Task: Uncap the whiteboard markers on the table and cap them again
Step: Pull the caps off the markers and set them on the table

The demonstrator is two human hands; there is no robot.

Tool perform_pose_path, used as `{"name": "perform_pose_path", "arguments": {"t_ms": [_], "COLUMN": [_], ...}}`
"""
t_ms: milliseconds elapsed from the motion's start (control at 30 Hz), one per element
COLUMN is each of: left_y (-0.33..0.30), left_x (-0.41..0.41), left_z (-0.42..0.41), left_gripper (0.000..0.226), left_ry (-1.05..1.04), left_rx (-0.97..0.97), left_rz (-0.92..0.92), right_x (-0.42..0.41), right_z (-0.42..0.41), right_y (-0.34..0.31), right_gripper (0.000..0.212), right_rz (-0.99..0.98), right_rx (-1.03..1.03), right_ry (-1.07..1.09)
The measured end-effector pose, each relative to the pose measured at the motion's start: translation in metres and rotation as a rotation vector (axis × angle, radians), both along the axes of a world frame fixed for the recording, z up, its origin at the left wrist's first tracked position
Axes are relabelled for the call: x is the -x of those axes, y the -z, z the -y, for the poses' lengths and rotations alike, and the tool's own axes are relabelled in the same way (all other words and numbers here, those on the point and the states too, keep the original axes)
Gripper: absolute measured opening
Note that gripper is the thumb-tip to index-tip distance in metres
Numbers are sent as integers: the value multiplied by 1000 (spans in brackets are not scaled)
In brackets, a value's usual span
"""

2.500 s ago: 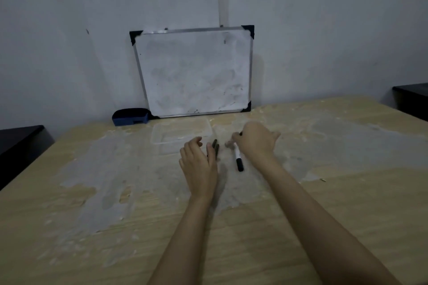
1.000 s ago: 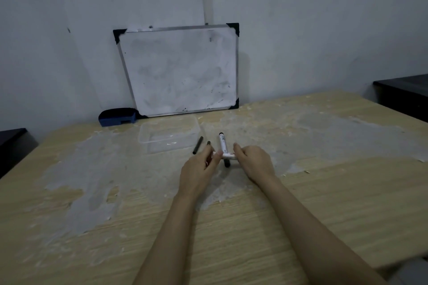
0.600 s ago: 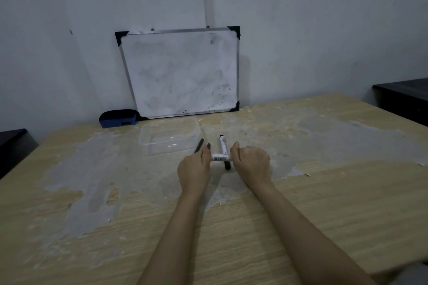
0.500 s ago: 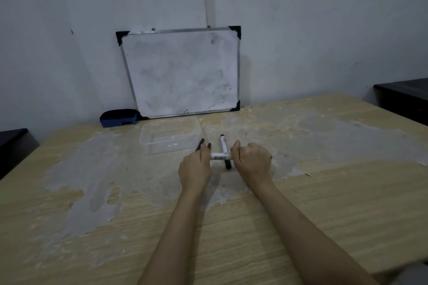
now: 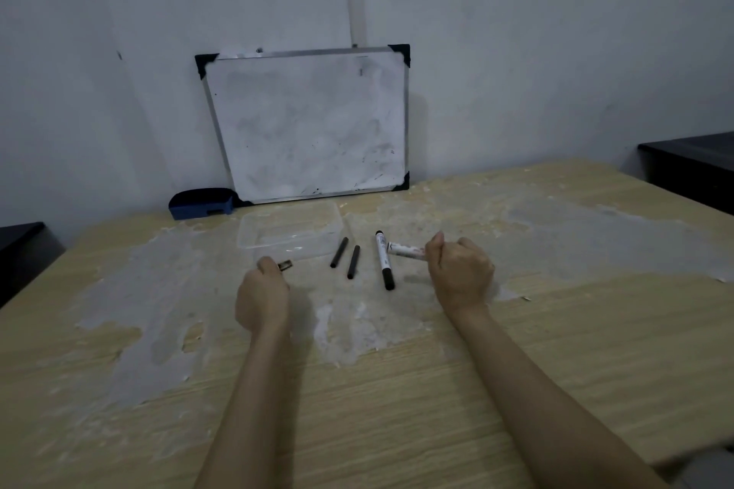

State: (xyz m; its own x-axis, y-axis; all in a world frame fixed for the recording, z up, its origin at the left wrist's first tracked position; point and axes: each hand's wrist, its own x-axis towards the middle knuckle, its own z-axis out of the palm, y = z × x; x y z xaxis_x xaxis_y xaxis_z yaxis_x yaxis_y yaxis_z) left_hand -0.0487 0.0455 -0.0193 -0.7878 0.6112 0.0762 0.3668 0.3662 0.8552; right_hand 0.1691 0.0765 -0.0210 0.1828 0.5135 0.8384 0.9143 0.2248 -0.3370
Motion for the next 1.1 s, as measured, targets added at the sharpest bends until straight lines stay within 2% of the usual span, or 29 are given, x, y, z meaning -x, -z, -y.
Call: {"name": "perform_pose_path", "arguments": {"t_ms": [100,200,267,367,467,533,600,633,667,733,800,867,933,1000,1100], "left_y": [0,12,18,19,20,19,16,13,10,3,-6,-12,-13,-10,-8], "left_x": [-7,-17,-16,-15,-13,-13,-16,-19,-23,-35,-52,-64,-69,-68,-66], "left_z": [4,0,-3,-5,-1,0,0,1,2,0,-3,-7,-6,-5,-3], "left_gripper": [59,40,30,25,27,38,51,51,49,42,41,52,61,62,57], "left_ry": [75,297,353,342,316,275,221,212,227,311,403,444,503,534,522], "left_rx": [-86,-48,-65,-59,64,129,60,-50,-182,-385,-419,-408,-430,-451,-451], "left_rz": [-178,-189,-211,-272,-403,-474,-556,-545,-469,-139,316,815,1192,1384,1524], "right_x": [10,8,5,10,13,13,14,15,16,18,19,21,22,21,20], "right_z": [1,-8,-13,-12,-10,-8,-6,-5,-5,-5,-5,-3,-3,-2,-4], "right_y": [2,10,14,15,18,18,18,17,16,16,15,12,7,0,-9], "right_gripper": [53,48,39,26,26,28,24,22,20,18,18,20,26,29,33], "right_rz": [33,-20,-111,-127,65,131,140,137,130,122,123,163,269,390,575], "right_rx": [97,225,292,316,387,390,352,340,333,335,352,326,238,145,28], "right_ry": [-60,-143,-199,-256,-177,-161,-186,-194,-197,-188,-178,-180,-171,-171,-214]}}
